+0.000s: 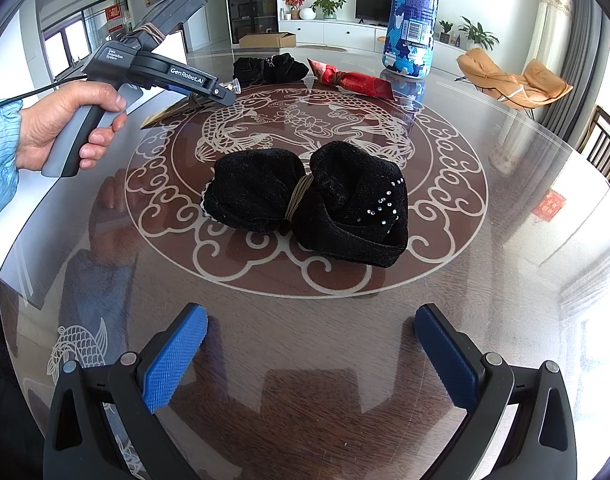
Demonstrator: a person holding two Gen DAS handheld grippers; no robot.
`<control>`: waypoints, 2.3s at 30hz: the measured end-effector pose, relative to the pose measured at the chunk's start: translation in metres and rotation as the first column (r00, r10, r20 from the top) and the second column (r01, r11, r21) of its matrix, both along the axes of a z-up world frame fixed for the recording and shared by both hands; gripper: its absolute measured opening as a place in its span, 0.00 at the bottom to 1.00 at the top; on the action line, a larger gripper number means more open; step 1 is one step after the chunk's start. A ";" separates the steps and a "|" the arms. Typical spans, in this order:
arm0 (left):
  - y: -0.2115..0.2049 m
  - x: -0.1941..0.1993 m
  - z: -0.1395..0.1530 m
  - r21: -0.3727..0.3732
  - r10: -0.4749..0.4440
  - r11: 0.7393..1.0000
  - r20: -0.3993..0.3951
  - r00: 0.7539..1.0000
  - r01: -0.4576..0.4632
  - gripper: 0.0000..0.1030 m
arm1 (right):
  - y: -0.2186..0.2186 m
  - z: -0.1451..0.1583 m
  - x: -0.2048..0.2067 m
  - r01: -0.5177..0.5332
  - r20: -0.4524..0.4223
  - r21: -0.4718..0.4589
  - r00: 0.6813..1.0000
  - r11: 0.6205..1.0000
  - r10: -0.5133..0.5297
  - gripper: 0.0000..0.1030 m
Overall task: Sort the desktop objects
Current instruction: 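Close the left gripper on the HIH tube while the right gripper grasps the black velvet pouch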
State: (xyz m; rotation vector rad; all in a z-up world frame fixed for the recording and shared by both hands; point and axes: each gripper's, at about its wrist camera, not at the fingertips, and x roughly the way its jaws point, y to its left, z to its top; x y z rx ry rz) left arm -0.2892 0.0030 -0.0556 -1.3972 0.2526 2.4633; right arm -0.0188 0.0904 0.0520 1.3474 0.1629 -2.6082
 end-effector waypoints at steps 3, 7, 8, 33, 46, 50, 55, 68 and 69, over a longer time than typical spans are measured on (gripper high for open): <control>-0.001 0.003 0.001 -0.018 0.040 0.999 0.007 0.999 -0.039 0.35 | 0.000 0.000 0.000 0.000 0.000 0.000 1.000 1.000 0.000 1.00; -0.006 0.018 0.001 -0.020 0.120 0.993 0.013 0.993 -0.119 0.33 | 0.000 0.000 0.000 0.000 0.000 0.000 1.000 1.000 0.000 1.00; -0.008 0.024 0.001 -0.021 0.143 0.989 0.014 0.990 -0.143 0.33 | 0.000 0.000 0.000 0.000 0.000 0.000 1.000 1.000 0.000 1.00; -0.050 0.144 -0.002 0.015 0.276 0.961 -0.049 0.960 -0.275 0.32 | 0.000 0.000 0.000 0.000 0.000 0.000 1.000 1.000 0.000 1.00; -0.058 0.151 -0.009 0.023 0.256 0.967 -0.090 0.963 -0.255 0.74 | 0.012 0.003 0.006 0.033 -0.002 -0.071 0.999 0.997 -0.033 1.00; -0.057 0.151 -0.009 0.026 0.255 0.967 -0.094 0.962 -0.254 0.73 | 0.027 0.010 0.016 0.080 0.037 -0.270 0.997 0.960 -0.072 1.00; -0.057 0.151 -0.010 0.027 0.259 0.966 -0.098 0.961 -0.257 0.74 | 0.023 0.011 -0.003 0.091 0.127 -0.473 0.991 0.876 -0.034 1.00; -0.057 0.152 -0.010 0.032 0.259 0.966 -0.100 0.961 -0.257 0.73 | 0.019 0.022 -0.122 0.200 0.203 -0.586 0.974 0.786 -0.096 1.00; -0.057 0.152 -0.010 0.032 0.260 0.966 -0.100 0.961 -0.258 0.73 | 0.018 0.023 -0.122 0.216 0.204 -0.561 0.972 0.799 -0.119 1.00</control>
